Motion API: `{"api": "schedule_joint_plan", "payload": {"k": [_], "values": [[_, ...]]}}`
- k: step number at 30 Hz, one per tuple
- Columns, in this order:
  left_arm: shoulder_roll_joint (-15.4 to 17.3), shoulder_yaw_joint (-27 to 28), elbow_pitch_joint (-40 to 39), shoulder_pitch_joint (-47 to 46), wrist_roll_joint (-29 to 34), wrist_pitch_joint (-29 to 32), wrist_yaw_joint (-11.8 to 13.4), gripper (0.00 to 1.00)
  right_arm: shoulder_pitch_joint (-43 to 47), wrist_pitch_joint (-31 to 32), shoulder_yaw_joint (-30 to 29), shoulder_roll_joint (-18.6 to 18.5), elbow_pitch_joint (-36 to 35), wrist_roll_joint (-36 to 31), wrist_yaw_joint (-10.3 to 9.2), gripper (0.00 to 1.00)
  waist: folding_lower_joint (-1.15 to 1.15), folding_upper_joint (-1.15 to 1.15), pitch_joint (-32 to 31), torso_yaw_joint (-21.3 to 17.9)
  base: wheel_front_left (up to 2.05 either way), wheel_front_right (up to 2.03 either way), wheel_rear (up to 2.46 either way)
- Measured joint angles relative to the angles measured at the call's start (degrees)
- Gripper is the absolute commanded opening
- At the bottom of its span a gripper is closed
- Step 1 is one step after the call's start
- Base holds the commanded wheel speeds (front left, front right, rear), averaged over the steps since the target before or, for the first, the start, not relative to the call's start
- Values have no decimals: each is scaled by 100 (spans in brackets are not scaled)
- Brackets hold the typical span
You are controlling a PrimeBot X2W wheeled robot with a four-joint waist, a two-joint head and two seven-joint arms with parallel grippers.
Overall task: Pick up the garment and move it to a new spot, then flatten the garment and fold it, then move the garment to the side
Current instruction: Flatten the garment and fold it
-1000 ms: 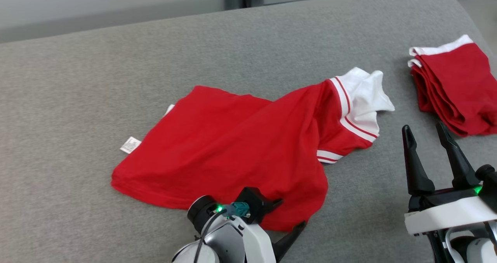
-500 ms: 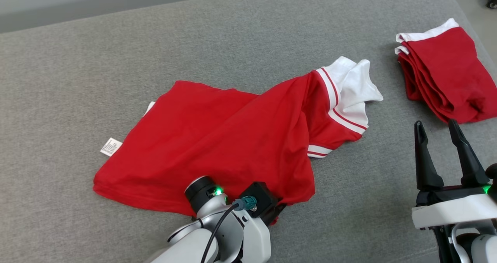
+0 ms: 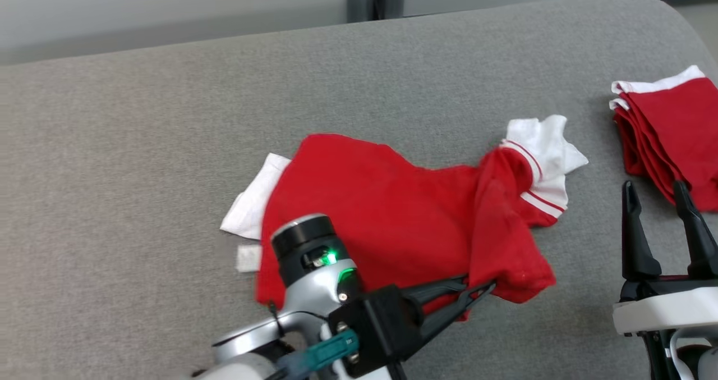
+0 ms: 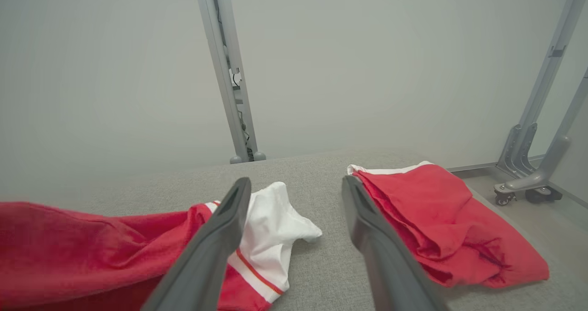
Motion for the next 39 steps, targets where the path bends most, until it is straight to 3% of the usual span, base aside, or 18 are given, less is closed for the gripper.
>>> {"api": "schedule_joint_plan", "payload": {"k": [6,9,11,13,18,25,26,27,33,39], "values": [[322,613,-1088,-86,-350,255,256,0,54,80,-80,21,-64,-10,0,100,0,0,-153,207,0,0,0],[620,1283,-989,-37,-662,332,634,0,51,116,-29,24,-93,-19,0,100,0,0,-179,212,0,0,0],[760,1518,-709,191,-960,381,747,0,46,135,47,27,-87,-5,0,100,0,0,-177,161,0,0,0],[877,1696,-416,516,-1429,377,744,0,43,134,93,30,-75,13,0,100,0,0,-154,87,0,0,0],[1076,1985,474,1293,-2260,5,448,0,44,115,78,31,9,108,0,100,0,0,-29,-49,0,0,0],[1005,2256,1457,1906,-2904,-630,179,1,47,112,46,34,73,135,0,100,0,0,69,22,0,0,0],[994,2285,1574,1947,-2958,-695,171,32,44,135,45,32,67,125,0,100,0,0,71,53,0,0,0],[991,2320,1667,1975,-2969,-759,171,100,42,145,47,32,51,114,0,100,0,0,69,85,0,0,0],[931,2608,1965,2084,-2963,-1273,255,100,19,219,-2,29,-94,54,0,100,0,0,25,279,0,0,0],[666,3214,2000,2142,-2494,-2324,1051,100,23,253,-119,-20,-254,-8,0,100,0,0,-66,463,0,0,0]]}}
